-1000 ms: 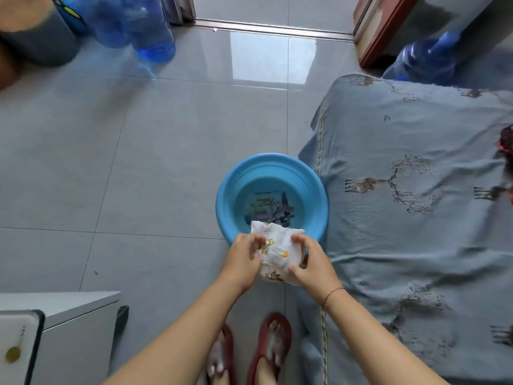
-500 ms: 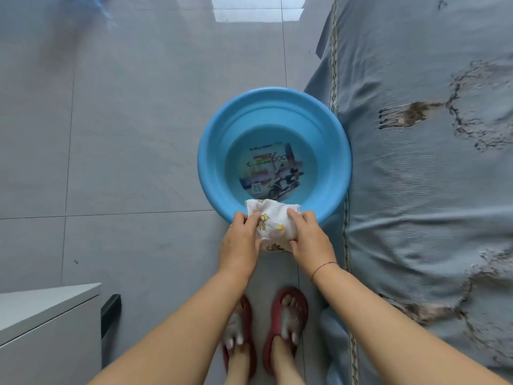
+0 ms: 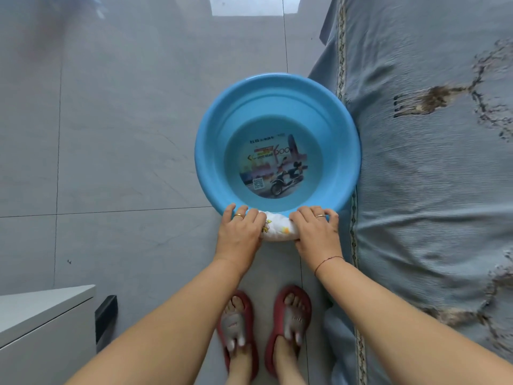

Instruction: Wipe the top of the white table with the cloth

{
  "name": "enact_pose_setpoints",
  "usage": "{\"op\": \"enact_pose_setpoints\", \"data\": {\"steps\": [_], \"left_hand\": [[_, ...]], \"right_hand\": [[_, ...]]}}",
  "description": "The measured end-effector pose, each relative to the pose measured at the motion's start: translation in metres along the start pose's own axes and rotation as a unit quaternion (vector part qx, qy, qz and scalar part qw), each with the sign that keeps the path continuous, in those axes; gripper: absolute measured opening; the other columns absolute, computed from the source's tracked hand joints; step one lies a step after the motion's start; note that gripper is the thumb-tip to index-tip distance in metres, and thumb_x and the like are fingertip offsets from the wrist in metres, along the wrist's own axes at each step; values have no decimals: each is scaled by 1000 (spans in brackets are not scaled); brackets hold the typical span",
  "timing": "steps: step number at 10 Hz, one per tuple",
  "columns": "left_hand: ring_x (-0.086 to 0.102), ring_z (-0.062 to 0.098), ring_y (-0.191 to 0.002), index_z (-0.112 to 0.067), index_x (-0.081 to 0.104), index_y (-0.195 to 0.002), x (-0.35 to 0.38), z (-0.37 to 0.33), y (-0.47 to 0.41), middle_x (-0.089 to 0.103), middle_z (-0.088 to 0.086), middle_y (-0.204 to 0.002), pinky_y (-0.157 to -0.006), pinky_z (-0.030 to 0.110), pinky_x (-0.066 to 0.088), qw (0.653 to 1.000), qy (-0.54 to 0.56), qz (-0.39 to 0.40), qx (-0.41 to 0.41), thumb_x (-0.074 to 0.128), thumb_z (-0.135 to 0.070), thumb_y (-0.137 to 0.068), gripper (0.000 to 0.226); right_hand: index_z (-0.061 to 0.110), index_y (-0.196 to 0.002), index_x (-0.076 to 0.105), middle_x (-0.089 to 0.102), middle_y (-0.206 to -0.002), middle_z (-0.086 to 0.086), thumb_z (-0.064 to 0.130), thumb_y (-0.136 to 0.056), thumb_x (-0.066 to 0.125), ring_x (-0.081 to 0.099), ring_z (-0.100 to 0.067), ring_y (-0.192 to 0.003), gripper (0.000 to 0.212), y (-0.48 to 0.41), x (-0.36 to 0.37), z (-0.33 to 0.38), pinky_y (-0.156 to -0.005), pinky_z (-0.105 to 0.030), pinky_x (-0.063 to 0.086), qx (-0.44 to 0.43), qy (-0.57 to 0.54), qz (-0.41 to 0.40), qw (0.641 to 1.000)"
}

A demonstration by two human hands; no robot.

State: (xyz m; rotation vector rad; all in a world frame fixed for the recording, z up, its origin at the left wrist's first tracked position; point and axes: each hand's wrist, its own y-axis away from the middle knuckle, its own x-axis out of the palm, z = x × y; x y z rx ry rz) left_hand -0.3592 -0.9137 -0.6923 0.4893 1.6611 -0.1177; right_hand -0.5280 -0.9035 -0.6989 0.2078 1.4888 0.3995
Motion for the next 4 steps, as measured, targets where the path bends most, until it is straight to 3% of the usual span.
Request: {"op": "enact_pose_setpoints", "data": {"steps": [1,2,3,4], "left_hand": [[64,21,-94,-17,63,-87,-2,2,-4,65,-2,-85,-98,37,45,1000,-22,2,8,75,-17,-68,22],[32,19,-136,-22,41,-131,-4,6,-3,47,-3,-132,-115,36,13,991,8,130,-28,66,-42,-81,60],[22,15,-140,-24,20,-146,-26,16,0,30,-4,-149,-114,32,9,987,50,137,-66,59,-60,-79,85],[22,13,-140,-25,13,-149,-61,25,12,25,-5,-153,-113,28,11,989,72,105,-82,54,-64,-81,89]], "right_hand": [[18,-107,55,54,-111,-2,0,-75,54,48,-25,-112,37,-4,-4,2,-100,-38,13,1,0,16,1000],[27,-129,41,37,-137,1,13,-79,58,33,-21,-129,54,-4,-9,1,-108,-39,10,13,0,74,997],[31,-146,18,15,-152,1,25,-78,60,18,-20,-139,80,4,-34,3,-112,-40,9,1,-47,129,991],[28,-149,12,16,-153,-1,34,-79,60,22,-20,-139,85,17,-74,9,-111,-39,19,11,-152,119,981]]}}
